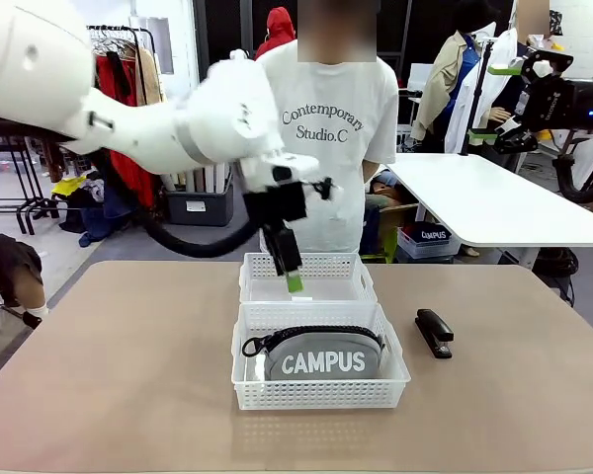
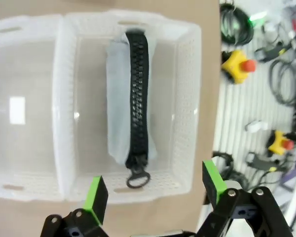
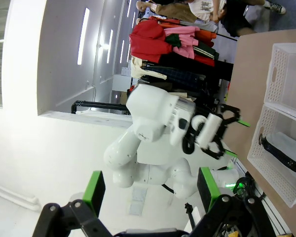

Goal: Distribute items into two baskets.
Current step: Pick up the Stapler that the person points to.

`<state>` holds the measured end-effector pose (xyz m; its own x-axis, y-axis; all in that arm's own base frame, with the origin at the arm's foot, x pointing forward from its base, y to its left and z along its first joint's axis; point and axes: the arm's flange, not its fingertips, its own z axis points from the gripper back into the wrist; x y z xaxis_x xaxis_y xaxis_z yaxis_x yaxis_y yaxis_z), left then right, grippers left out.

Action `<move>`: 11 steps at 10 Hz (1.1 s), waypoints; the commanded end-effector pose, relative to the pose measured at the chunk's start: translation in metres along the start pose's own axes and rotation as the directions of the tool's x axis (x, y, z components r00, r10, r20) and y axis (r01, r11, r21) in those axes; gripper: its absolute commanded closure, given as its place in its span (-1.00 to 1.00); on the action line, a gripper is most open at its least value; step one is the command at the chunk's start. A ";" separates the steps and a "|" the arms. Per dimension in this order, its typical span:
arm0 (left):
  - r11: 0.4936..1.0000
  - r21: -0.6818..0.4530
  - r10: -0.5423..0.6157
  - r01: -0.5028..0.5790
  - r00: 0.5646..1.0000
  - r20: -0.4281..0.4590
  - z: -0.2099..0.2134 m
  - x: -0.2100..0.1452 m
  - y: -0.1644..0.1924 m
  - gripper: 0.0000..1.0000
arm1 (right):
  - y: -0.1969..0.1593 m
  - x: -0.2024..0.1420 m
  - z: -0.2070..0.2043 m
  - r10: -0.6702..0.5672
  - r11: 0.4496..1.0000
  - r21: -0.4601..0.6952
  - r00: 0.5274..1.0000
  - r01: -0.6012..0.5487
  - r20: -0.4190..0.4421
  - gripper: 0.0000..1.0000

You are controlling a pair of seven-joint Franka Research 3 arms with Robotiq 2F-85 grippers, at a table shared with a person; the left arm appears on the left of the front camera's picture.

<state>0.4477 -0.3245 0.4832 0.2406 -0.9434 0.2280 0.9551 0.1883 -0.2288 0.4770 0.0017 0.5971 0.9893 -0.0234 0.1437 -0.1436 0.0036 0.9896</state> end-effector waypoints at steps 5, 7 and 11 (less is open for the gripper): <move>0.896 -0.228 0.441 -0.381 0.825 0.352 0.079 -0.122 0.021 -1.00 | 0.002 0.000 0.000 0.005 1.000 0.002 1.000 -0.005 0.000 -1.00; 0.875 -0.199 0.483 -0.441 0.785 0.389 0.092 -0.147 0.020 -1.00 | 0.002 0.000 0.000 0.005 1.000 0.002 1.000 -0.005 0.000 -1.00; 0.882 -0.225 0.470 -0.414 0.808 0.356 0.101 -0.147 0.036 -1.00 | 0.002 0.000 0.000 0.005 1.000 0.002 1.000 -0.005 0.000 -1.00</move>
<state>0.4598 -0.1520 0.5343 0.7062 -0.5687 0.4218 0.7046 0.5058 -0.4977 0.4770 0.0016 0.5969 0.9894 -0.0236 0.1433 -0.1433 0.0036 0.9897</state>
